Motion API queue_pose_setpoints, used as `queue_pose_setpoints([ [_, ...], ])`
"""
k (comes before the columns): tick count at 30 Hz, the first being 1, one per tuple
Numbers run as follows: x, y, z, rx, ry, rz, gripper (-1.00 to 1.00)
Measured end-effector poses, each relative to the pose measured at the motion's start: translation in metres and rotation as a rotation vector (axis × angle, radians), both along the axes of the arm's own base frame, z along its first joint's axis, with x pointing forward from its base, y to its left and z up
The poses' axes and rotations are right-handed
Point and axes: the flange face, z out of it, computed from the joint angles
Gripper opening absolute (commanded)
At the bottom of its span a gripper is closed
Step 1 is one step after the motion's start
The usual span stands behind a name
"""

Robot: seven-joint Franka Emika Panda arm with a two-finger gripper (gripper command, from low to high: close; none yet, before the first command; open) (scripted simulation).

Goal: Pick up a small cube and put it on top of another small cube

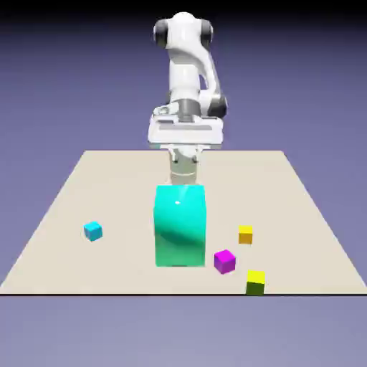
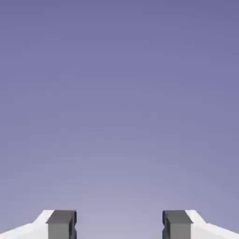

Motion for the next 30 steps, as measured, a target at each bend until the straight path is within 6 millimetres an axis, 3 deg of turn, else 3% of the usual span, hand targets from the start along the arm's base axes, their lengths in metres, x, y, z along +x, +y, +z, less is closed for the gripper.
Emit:
queue_pose_setpoints([
  [8,0.067,0.058,-0.046,-0.187,0.243,0.302,0.00],
  [16,0.114,0.128,-0.115,-0.376,0.473,0.624,0.00],
  [22,0.135,0.179,-0.180,-0.514,0.642,0.863,0.00],
  [28,0.140,0.229,-0.253,-0.652,0.811,1.108,0.00],
  [30,0.140,0.235,-0.262,-0.669,0.833,1.138,0.00],
])
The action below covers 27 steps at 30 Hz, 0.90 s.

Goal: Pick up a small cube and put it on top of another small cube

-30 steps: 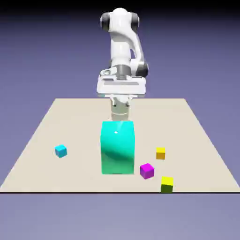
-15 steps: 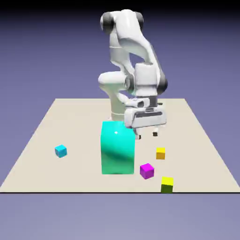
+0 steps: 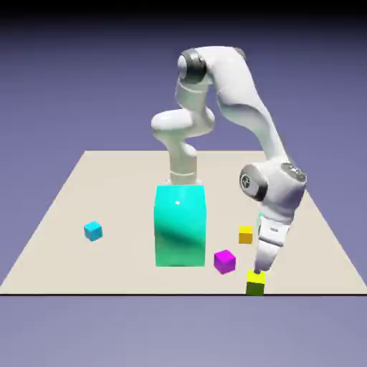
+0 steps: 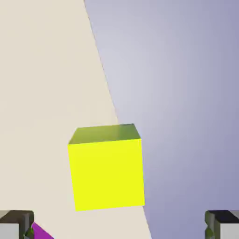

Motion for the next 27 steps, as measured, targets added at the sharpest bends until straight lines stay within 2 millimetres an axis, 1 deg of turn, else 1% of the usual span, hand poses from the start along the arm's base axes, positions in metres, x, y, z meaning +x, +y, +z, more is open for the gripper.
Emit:
queue_pose_setpoints([
  [3,-0.001,-0.010,-0.056,0.000,0.000,0.000,0.00],
  [4,-0.002,-0.012,-0.068,0.000,0.000,0.000,-1.00],
  [6,-0.002,-0.012,-0.069,0.000,0.001,0.000,-1.00],
  [9,0.000,-0.002,-0.012,0.001,0.001,-0.001,-1.00],
  [10,-0.002,-0.003,0.002,0.003,0.002,-0.020,-1.00],
  [14,-0.029,-0.041,0.026,0.014,0.004,-0.248,-1.00],
  [19,-0.071,-0.084,0.049,0.005,0.003,-0.526,-1.00],
  [20,-0.079,-0.091,0.052,0.002,0.002,-0.571,-1.00],
  [21,-0.078,-0.091,0.052,0.002,0.002,-0.571,-1.00],
  [24,-0.084,-0.097,0.000,0.000,0.001,-0.571,-1.00],
  [25,-0.087,-0.100,-0.017,0.001,0.001,-0.571,1.00],
  [27,-0.087,-0.100,-0.017,0.000,0.000,-0.571,1.00],
])
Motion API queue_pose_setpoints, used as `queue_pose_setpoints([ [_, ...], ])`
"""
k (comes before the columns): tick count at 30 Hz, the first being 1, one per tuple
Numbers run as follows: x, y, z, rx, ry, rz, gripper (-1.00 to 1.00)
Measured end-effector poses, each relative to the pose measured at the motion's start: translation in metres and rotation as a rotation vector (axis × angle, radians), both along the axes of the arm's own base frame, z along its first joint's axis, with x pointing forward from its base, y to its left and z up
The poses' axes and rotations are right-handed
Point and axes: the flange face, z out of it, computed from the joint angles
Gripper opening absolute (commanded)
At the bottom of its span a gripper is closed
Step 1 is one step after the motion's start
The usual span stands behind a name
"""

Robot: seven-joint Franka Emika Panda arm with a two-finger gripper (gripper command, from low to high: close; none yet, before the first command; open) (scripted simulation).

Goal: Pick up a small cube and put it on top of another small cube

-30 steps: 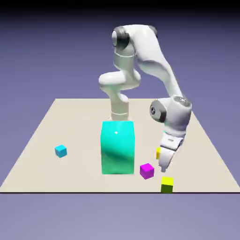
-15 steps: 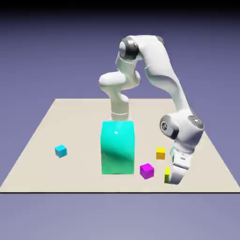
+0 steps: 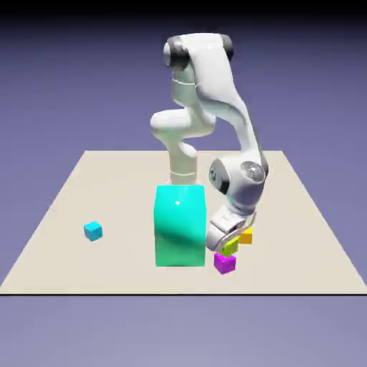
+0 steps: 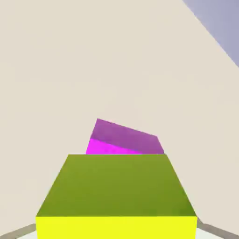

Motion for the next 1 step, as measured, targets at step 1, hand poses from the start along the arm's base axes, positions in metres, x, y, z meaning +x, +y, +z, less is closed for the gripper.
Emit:
queue_pose_setpoints([
  [1,0.0032,0.0023,0.0168,-0.001,0.000,0.000,1.00],
])
